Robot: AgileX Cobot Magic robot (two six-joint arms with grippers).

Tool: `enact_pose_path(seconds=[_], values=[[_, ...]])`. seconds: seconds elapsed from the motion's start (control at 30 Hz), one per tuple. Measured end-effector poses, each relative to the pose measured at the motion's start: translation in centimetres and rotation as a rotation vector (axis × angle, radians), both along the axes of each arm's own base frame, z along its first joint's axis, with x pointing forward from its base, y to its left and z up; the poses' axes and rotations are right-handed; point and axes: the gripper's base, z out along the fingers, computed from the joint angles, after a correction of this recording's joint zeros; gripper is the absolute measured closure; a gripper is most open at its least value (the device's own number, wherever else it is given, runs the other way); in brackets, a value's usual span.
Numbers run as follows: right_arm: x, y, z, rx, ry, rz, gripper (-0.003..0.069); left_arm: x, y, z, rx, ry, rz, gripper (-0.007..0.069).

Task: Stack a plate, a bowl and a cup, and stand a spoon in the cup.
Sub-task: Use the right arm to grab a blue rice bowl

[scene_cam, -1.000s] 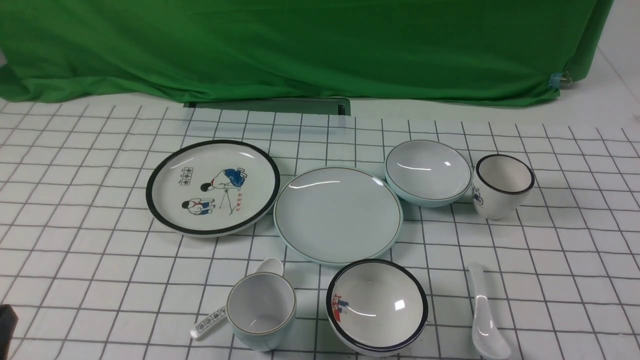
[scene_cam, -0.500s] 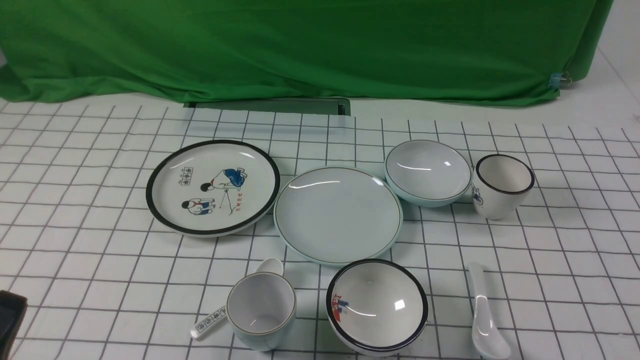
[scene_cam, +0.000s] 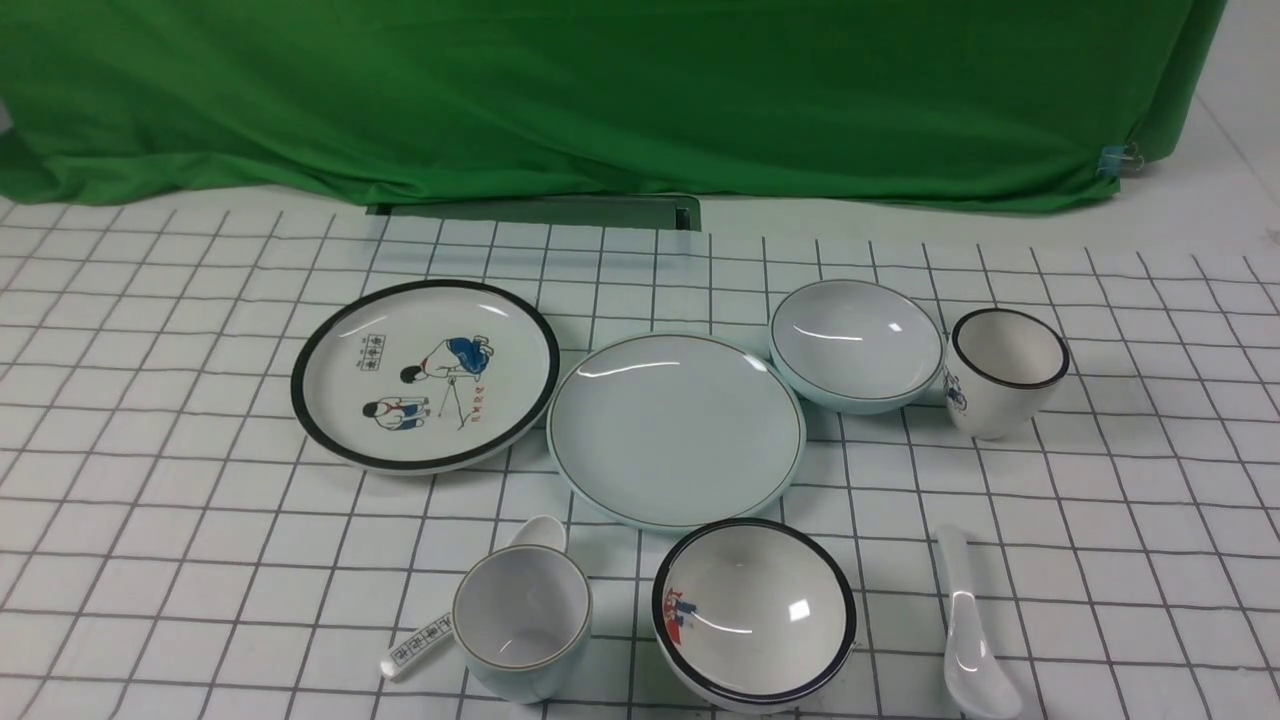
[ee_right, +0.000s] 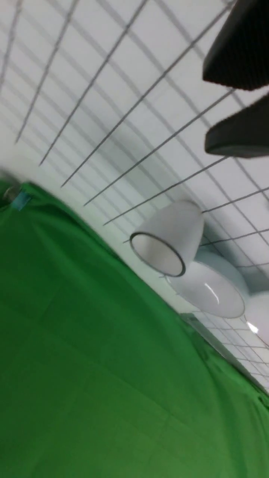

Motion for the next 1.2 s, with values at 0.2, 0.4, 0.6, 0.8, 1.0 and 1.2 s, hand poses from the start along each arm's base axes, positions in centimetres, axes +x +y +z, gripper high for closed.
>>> enact_pose_path(seconds=[0.2, 0.4, 0.6, 0.8, 1.0, 1.2], values=[[1.1, 0.5, 4.2, -0.348, -0.005, 0.124, 0.0634, 2.4, -0.3, 5.4, 0.449, 0.266, -0.073, 0.0641], [6.2, 1.6, 10.7, -0.753, 0.132, 0.304, 0.0649, 8.2, -0.1, 8.3, 0.838, 0.661, -0.348, 0.0639], [11.2, 2.3, 14.5, -0.906, 0.329, 0.431, 0.0649, 12.5, -1.0, 9.0, 0.925, 0.789, -0.553, 0.0638], [18.9, 4.6, 15.2, -0.966, 0.607, 0.639, 0.0649, 17.1, -6.1, 9.2, 1.105, 0.772, -0.83, 0.0635], [25.4, 7.0, 14.8, -0.991, 0.659, 0.715, 0.0647, 19.7, -11.1, 10.8, 1.264, 0.657, -0.918, 0.0635], [31.5, 8.4, 13.3, -0.999, 0.747, 0.765, 0.0641, 21.3, -14.0, 11.5, 1.292, 0.569, -0.937, 0.0635]])
